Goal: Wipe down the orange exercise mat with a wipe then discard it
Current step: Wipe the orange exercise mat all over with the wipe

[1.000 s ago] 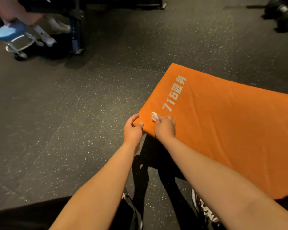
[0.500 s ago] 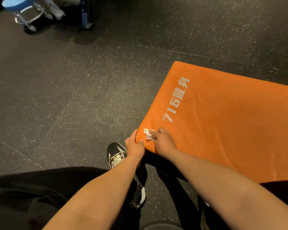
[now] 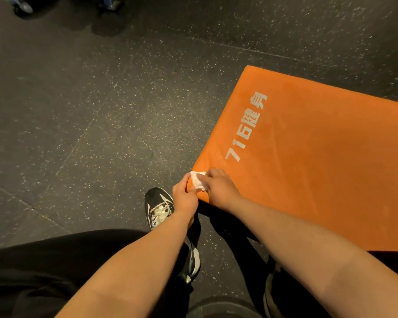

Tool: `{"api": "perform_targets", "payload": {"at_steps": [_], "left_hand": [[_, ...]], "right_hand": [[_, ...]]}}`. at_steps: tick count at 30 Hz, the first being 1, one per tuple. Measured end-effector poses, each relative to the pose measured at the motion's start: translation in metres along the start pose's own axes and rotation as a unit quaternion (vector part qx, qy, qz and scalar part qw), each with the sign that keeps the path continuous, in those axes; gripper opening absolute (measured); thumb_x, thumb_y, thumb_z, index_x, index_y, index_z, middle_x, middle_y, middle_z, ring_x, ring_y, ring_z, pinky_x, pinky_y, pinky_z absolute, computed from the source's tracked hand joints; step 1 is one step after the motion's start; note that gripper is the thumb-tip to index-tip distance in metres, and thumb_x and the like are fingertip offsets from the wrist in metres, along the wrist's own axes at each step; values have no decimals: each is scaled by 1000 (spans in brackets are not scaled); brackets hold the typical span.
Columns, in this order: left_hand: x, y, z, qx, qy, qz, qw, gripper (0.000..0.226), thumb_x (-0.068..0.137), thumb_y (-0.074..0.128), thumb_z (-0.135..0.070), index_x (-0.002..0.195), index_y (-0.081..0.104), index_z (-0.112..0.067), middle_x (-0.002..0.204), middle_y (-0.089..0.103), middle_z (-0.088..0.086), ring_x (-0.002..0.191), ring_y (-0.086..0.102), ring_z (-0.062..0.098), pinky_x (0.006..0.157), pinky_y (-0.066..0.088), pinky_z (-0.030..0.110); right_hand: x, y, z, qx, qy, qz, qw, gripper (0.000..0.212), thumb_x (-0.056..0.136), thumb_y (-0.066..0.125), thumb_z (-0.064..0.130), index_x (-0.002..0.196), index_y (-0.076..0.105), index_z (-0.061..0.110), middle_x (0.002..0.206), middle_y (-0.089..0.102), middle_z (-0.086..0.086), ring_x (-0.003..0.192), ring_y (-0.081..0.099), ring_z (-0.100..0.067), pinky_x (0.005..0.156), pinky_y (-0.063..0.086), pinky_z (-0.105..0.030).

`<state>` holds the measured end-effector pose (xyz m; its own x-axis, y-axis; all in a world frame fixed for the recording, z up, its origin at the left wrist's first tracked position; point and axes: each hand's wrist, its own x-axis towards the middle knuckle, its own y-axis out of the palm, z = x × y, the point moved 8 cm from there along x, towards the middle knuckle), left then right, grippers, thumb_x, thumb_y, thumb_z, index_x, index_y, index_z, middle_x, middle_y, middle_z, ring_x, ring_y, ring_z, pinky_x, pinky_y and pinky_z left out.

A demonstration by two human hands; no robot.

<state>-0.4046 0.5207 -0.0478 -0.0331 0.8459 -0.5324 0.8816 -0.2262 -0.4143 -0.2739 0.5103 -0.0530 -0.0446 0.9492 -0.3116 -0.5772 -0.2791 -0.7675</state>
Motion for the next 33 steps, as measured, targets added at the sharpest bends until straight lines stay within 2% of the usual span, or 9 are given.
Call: {"api": "perform_targets", "payload": {"at_steps": [5,7,10,13,18,22,25,28,33], "left_hand": [[6,0,8,7,-2,1,1000,48,104,46,-12,150,43,-26,138,39,-2,121,51,17,108,43,35],[7,0,6,25,12,-4,1000,48,105,45,-13,151,43,-26,135,38,-4,120,47,13,109,38,30],[10,-1,9,33,20,-11,999,46,105,44,-13,149,45,-24,134,39,-4,117,42,7,102,31,22],[11,-2,15,3,11,-11,1000,40,105,44,-14,141,56,-27,136,51,-3,118,51,9,97,39,20],[12,-9,22,-48,-12,-14,999,39,105,44,-12,140,57,-24,131,61,-2,113,59,14,96,46,26],[16,-10,26,-71,-42,-13,997,39,105,44,-10,138,58,-25,96,69,-3,65,54,9,68,49,26],[16,-9,28,-95,-59,-11,994,41,104,44,-7,140,57,-23,77,63,0,58,47,10,60,44,27],[12,-11,26,-107,-63,-8,992,43,102,43,-3,138,58,-21,82,65,2,63,51,13,62,46,28],[7,-14,22,-144,-64,12,987,43,100,46,-1,136,61,-20,123,70,3,108,68,17,99,55,37]], "right_hand": [[8,-21,-49,32,155,-62,985,66,94,49,4,157,33,16,157,29,-11,144,24,-32,116,29,-38],[12,-20,-48,63,188,-63,978,68,94,46,4,159,28,15,164,19,-10,150,13,-30,121,20,-36],[18,-8,-21,81,121,-55,988,61,94,44,0,154,39,12,163,28,-8,148,17,-29,120,20,-34],[14,10,14,98,-2,-14,995,47,98,46,4,143,57,16,153,45,-5,142,29,-28,117,26,-35],[10,12,7,64,-85,29,994,42,106,44,17,147,52,18,156,43,-6,145,31,-29,120,28,-42],[9,-9,-45,74,90,-14,993,49,111,31,34,158,33,23,168,18,-4,156,6,-25,124,7,-37],[4,-12,-38,89,140,-21,986,50,111,28,34,159,30,21,170,11,-4,157,-1,-24,124,2,-33],[-2,-3,1,111,64,-8,992,45,110,35,30,153,45,19,167,22,-6,156,10,-23,124,8,-33],[-23,11,28,74,-88,28,993,42,108,43,29,149,51,22,164,30,-2,155,15,-21,125,9,-34]]}}
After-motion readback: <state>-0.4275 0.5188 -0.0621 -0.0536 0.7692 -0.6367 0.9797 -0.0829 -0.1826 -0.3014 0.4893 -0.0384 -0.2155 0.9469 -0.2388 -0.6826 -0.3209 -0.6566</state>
